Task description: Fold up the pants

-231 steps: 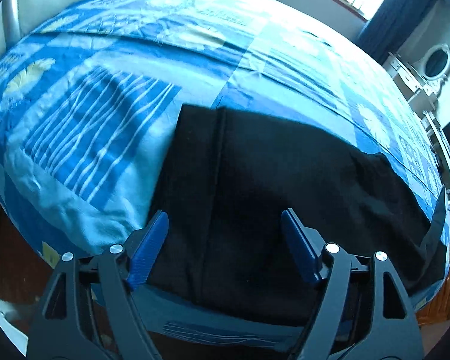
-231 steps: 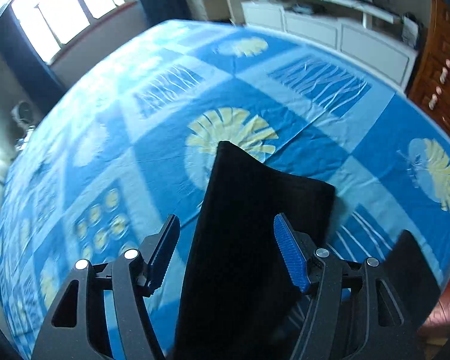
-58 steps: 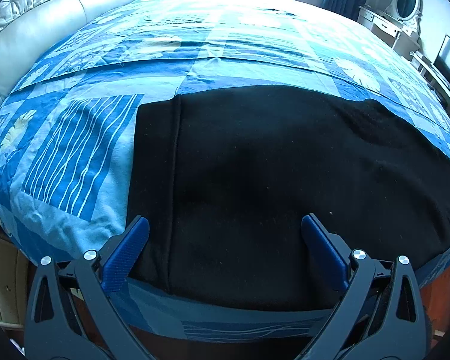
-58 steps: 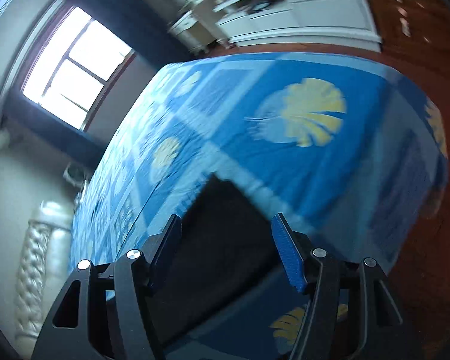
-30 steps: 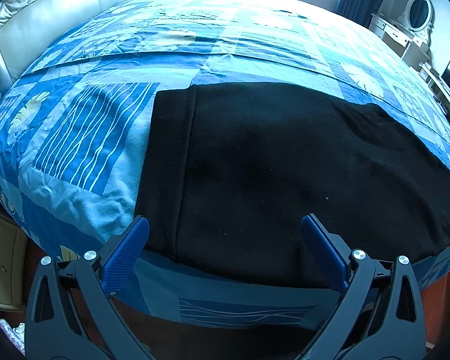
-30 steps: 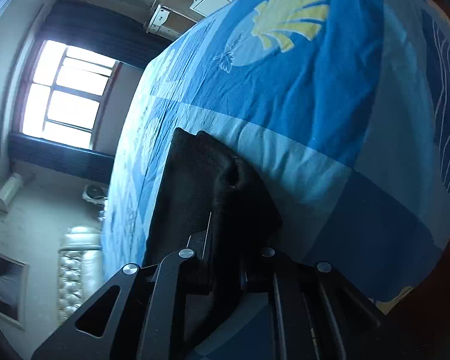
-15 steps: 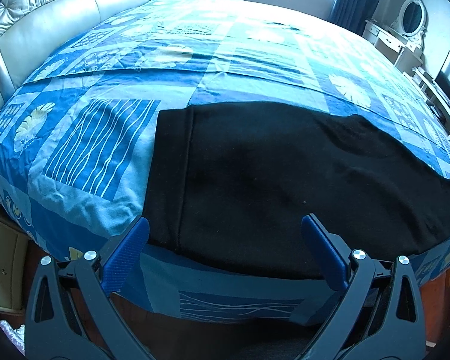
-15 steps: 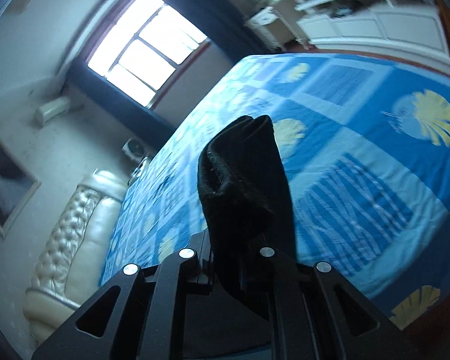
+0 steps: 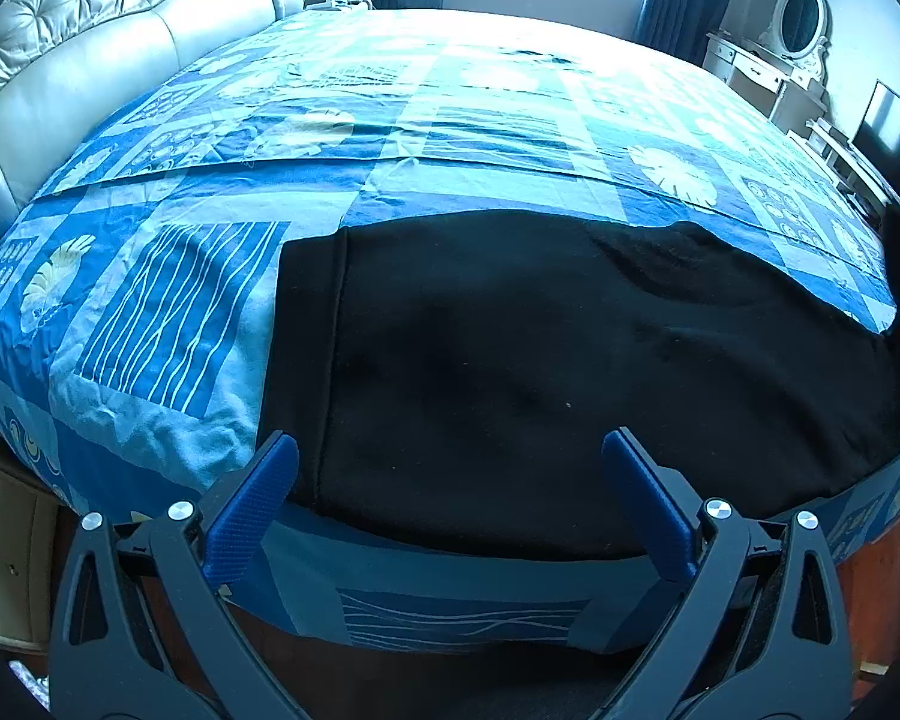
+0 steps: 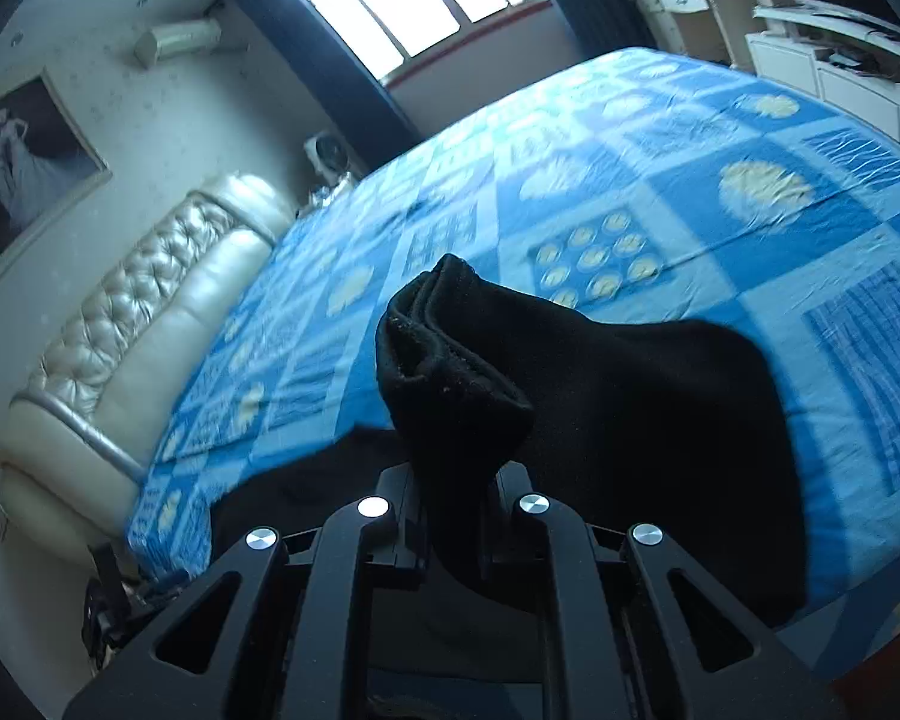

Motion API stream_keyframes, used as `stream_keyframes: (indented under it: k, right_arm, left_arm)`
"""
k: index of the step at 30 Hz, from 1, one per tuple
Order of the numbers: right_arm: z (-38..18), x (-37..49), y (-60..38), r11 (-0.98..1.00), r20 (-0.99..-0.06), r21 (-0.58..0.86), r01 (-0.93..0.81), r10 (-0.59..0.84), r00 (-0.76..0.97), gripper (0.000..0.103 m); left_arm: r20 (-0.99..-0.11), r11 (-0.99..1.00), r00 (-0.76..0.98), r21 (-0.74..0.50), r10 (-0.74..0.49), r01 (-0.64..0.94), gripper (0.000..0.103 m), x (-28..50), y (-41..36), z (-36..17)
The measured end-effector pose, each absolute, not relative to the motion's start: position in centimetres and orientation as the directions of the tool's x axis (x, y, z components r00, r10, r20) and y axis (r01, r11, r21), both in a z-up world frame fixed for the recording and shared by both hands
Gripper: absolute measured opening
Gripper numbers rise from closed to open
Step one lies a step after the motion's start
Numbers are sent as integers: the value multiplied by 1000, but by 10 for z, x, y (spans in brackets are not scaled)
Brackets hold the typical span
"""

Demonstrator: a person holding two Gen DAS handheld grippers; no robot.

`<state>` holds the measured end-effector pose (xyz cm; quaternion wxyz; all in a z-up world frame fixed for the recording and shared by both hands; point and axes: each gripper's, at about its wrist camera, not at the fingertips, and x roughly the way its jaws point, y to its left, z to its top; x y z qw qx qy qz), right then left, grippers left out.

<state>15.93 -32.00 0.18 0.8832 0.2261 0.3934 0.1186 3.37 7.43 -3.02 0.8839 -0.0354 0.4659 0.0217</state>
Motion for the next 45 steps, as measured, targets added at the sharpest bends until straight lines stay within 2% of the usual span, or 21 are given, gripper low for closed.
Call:
stream_keyframes:
  k: [7,12,23,28,31,42,45]
  right_arm:
    - [-34,157,-274,901,-717,429,-60,380,585,11]
    - [-45,153,-244,941,-764,320,-111,325,557,11]
    - [-65,144,-204,962,-815,183,-200,263,516,12]
    - [-69,140,-193,961,-826,155,-228,253,503,20]
    - [-67,138,-192,954,-820,188,-234,283,498,30]
    - [-61,127,-174,924,-809,251,-287,363,463,40]
    - [-61,126,-168,922,-814,252,-292,366,452,46]
  left_arm:
    - [-826,996,563,-60,-8,-73,101,34,72,-30]
    - [-826,997,564,-54,-10,-63,101,34,69,-30]
    - [-828,997,561,-53,-11,-59,101,34,66,-31]
    - [-828,997,561,-54,-14,-55,101,34,65,-32]
    - [-829,997,559,-55,-16,-53,101,34,64,-32]
    - [-829,997,560,-53,-15,-52,101,34,62,-32]
    - [-829,997,559,-54,-16,-52,101,34,62,-32]
